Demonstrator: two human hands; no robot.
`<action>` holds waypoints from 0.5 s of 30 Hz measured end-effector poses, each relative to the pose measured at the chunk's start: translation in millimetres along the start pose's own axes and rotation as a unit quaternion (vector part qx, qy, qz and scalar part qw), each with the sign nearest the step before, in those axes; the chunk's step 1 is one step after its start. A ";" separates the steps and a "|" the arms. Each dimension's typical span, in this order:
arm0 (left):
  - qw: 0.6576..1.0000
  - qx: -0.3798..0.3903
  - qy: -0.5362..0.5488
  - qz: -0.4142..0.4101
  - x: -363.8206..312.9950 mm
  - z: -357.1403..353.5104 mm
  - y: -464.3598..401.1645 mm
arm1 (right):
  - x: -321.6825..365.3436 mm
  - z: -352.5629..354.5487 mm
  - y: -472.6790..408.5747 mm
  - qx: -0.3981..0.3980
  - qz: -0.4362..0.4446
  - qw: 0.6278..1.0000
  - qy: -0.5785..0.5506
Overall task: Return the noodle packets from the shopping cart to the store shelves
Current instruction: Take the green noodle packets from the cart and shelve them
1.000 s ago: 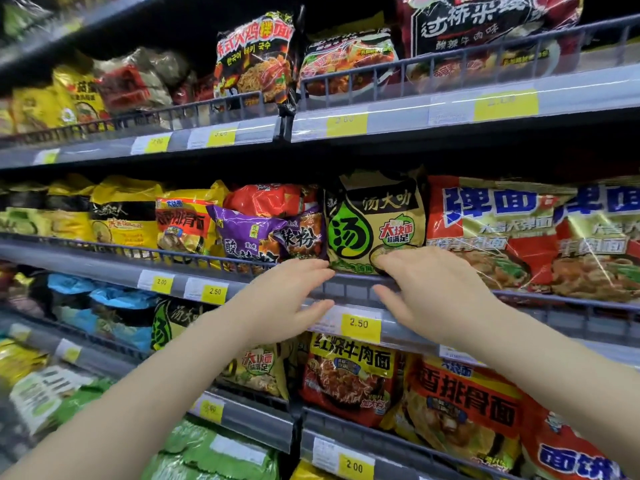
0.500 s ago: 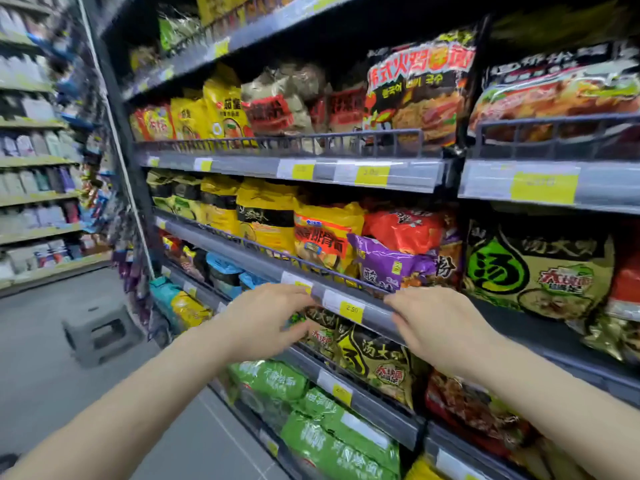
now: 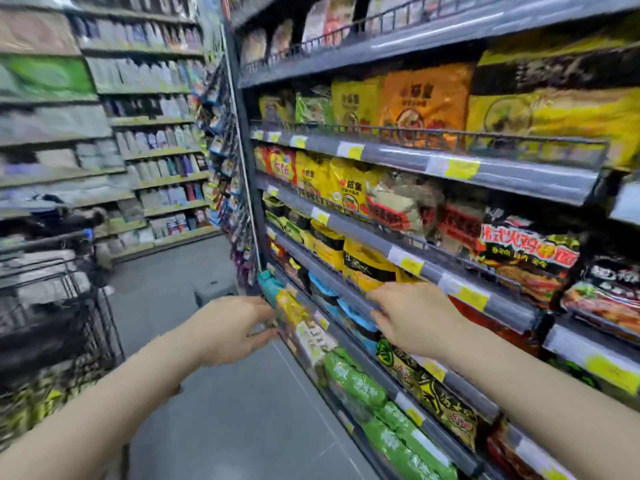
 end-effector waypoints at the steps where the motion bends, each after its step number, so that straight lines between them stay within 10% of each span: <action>1: 1.000 0.008 -0.008 0.017 7.2 14.9 10.4 | 9.9 11.0 -10.4 0.005 0.013 1.000 -0.004; 15: 0.965 0.040 -0.102 0.237 94.0 113.2 193.7 | 174.6 43.1 -121.7 -0.024 0.178 0.979 -0.093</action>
Point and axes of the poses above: each hand's wrist, its own y-axis away from the middle knuckle, its own z-axis out of the back of the hand, x = y × z, the point moved 2 cm from there along -y, towards the middle knuckle, and after that the axes turned 12 degrees about -x, right-handed, at the moved point
